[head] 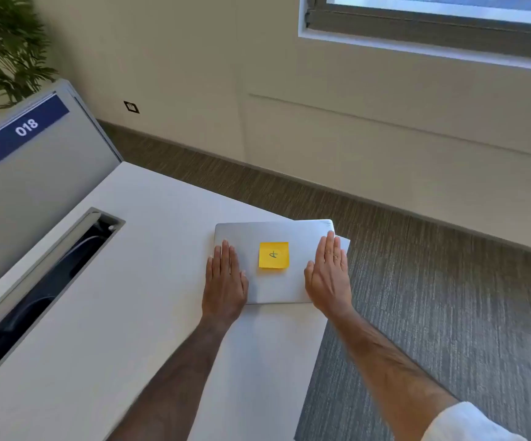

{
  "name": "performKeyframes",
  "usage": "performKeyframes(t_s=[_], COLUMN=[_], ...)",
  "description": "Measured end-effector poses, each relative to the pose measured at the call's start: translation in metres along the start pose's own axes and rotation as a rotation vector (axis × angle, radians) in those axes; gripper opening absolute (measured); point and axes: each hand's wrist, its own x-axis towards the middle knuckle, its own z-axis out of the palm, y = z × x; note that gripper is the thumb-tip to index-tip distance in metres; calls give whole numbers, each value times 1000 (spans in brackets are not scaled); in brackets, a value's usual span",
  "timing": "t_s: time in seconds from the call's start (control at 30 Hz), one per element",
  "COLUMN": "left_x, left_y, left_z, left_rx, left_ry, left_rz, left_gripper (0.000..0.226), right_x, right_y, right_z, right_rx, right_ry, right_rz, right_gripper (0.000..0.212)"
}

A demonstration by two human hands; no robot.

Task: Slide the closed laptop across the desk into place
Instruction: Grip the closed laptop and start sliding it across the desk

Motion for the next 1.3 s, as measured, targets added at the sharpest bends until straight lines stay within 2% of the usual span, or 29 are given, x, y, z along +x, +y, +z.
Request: performKeyframes(t_s=[0.13, 0.27, 0.47, 0.7, 0.93, 1.1, 1.3], left_x=[8, 14, 27, 35, 42, 48, 55], left_y=[0, -2, -2, 2, 5, 7, 1], left_z=[3, 6, 7, 7, 6, 5, 5], left_rx=[-2, 21, 70, 20, -65, -175, -303], left_ry=[-56, -122, -91, -93, -72, -27, -3], left_rz=[-123, -188, -220, -327, -386, -475, -572], left_gripper=[61, 62, 63, 61, 55, 42, 48], right_x=[5, 11, 20, 26, 26, 28, 28], right_y=[8, 5, 5, 3, 2, 2, 6], right_z=[1, 1, 3, 1, 4, 6, 10], right_rx=[0, -62, -132, -115, -99, -49, 48], right_ry=[-24, -53, -50, -65, -42, 0, 40], right_rz=[120, 146, 175, 229, 248, 253, 270], right_gripper=[64, 63, 68, 70, 70, 69, 73])
